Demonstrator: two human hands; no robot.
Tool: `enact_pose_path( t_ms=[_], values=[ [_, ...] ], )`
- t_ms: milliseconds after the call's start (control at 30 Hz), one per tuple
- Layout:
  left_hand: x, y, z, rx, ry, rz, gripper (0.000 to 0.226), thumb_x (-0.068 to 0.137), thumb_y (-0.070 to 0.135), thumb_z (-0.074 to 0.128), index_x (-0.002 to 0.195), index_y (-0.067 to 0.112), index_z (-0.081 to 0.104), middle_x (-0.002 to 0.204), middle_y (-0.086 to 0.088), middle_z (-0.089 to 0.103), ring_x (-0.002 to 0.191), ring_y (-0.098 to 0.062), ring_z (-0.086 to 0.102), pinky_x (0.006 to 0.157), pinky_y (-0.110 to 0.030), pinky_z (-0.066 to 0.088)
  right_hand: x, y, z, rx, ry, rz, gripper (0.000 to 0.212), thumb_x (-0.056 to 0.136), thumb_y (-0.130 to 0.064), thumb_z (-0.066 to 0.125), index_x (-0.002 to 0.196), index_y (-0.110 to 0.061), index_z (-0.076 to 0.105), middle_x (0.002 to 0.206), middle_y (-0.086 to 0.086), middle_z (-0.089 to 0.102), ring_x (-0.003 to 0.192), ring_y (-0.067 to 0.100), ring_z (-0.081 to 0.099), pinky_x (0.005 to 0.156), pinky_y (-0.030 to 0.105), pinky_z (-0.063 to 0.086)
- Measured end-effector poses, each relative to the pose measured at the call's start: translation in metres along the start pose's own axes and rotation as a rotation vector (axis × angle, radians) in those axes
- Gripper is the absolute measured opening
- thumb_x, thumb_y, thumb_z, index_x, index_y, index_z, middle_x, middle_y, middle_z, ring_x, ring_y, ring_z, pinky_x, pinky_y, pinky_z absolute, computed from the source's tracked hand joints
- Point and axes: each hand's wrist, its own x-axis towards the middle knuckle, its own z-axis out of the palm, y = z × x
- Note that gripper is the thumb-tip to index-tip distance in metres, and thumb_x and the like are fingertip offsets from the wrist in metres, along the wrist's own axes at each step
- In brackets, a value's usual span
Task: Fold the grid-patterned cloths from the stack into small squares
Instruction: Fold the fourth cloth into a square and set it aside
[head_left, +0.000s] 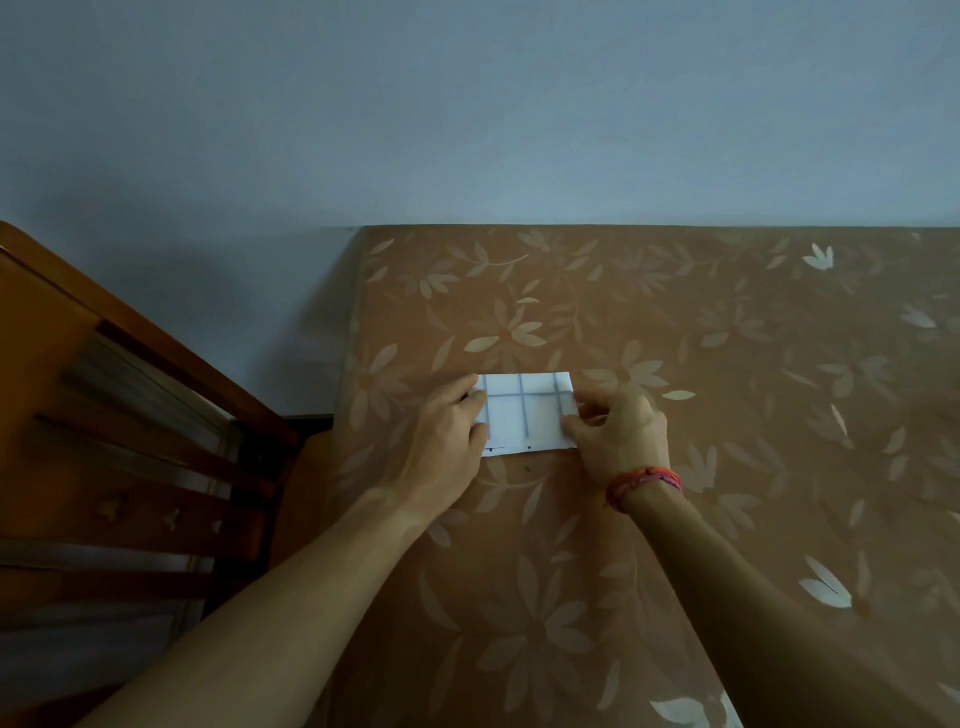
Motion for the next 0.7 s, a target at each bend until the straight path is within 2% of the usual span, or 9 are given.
enact_pose_path(
  t_ms=[100,167,233,300,333,400,467,533,700],
  values=[
    [-0.001,-0.002,0.000,-0.003,0.003,0.012,0.041,0.093,0.006,0.056,0.133,-0.002,0.053,0.145,-0.010,0.047,0.135,-0.018,0.040,0.102,0.001,0.009,0.000,0.004,0.001,-0.015,0.004,-0.004,0.020,0.081,-0.015,0.064,0.099,-0.016,0.073,0.075,-0.006,0.062,0.081,0.018,0.063,0.070,0.024,0.045],
    [-0.001,-0.005,0.000,0.009,0.022,0.018,0.041,0.095,0.008,0.055,0.134,0.000,0.051,0.146,-0.010,0.046,0.136,-0.020,0.040,0.108,-0.010,0.017,0.001,0.006,0.003,-0.067,0.046,-0.046,0.022,0.082,-0.022,0.058,0.100,-0.017,0.070,0.086,-0.002,0.064,0.086,0.020,0.060,0.072,0.027,0.047],
    [0.002,-0.007,0.000,0.053,0.034,0.058,0.042,0.095,0.006,0.054,0.136,-0.002,0.049,0.147,-0.013,0.044,0.137,-0.025,0.039,0.111,-0.022,0.022,0.002,0.005,0.008,-0.156,0.123,-0.210,0.033,0.083,-0.030,0.047,0.105,-0.017,0.068,0.102,0.002,0.063,0.095,0.023,0.056,0.078,0.033,0.048],
    [0.005,-0.007,0.002,0.144,-0.008,0.161,0.047,0.093,0.001,0.053,0.139,-0.004,0.043,0.151,-0.016,0.037,0.141,-0.028,0.033,0.114,-0.029,0.020,0.002,-0.001,0.016,-0.211,0.143,-0.438,0.036,0.083,-0.023,0.049,0.114,-0.011,0.065,0.116,0.012,0.061,0.106,0.032,0.056,0.088,0.041,0.049],
    [0.006,-0.007,0.003,0.197,-0.039,0.212,0.051,0.094,0.002,0.052,0.143,-0.003,0.037,0.154,-0.015,0.031,0.144,-0.027,0.027,0.116,-0.031,0.017,0.001,-0.005,0.021,-0.265,0.099,-0.541,0.040,0.084,-0.019,0.050,0.121,-0.008,0.061,0.126,0.016,0.057,0.117,0.036,0.053,0.097,0.044,0.047],
    [0.003,-0.007,0.007,0.284,-0.115,0.254,0.053,0.098,0.010,0.039,0.149,0.005,0.026,0.159,-0.008,0.019,0.148,-0.020,0.016,0.119,-0.031,0.011,-0.004,-0.011,0.031,-0.393,-0.110,-0.666,0.053,0.091,-0.022,0.037,0.142,-0.007,0.041,0.149,0.018,0.035,0.140,0.033,0.030,0.115,0.042,0.029],
    [-0.001,-0.011,0.010,0.350,-0.127,0.257,0.055,0.097,0.021,0.020,0.151,0.008,0.024,0.159,-0.006,0.021,0.148,-0.016,0.014,0.120,-0.034,0.010,-0.005,-0.009,0.040,-0.468,-0.289,-0.669,0.063,0.094,-0.035,0.014,0.152,-0.010,0.015,0.160,0.011,0.009,0.148,0.023,0.004,0.121,0.040,0.013],
    [-0.001,-0.015,0.011,0.397,-0.148,0.261,0.060,0.095,0.025,0.010,0.151,0.009,0.023,0.159,-0.006,0.022,0.148,-0.015,0.013,0.120,-0.035,0.009,-0.002,-0.001,0.044,-0.515,-0.347,-0.634,0.065,0.096,-0.041,0.006,0.153,-0.011,0.000,0.161,0.005,-0.005,0.148,0.016,-0.009,0.122,0.037,0.004],
    [-0.002,-0.022,0.009,0.410,-0.222,0.254,0.066,0.092,0.030,-0.001,0.153,0.009,0.014,0.161,-0.005,0.006,0.149,-0.015,0.001,0.121,-0.036,0.005,0.003,0.028,0.027,-0.625,-0.311,-0.548,0.068,0.097,-0.051,0.006,0.151,-0.013,-0.008,0.159,0.002,-0.013,0.146,0.013,-0.016,0.119,0.033,-0.008]
  ],
)
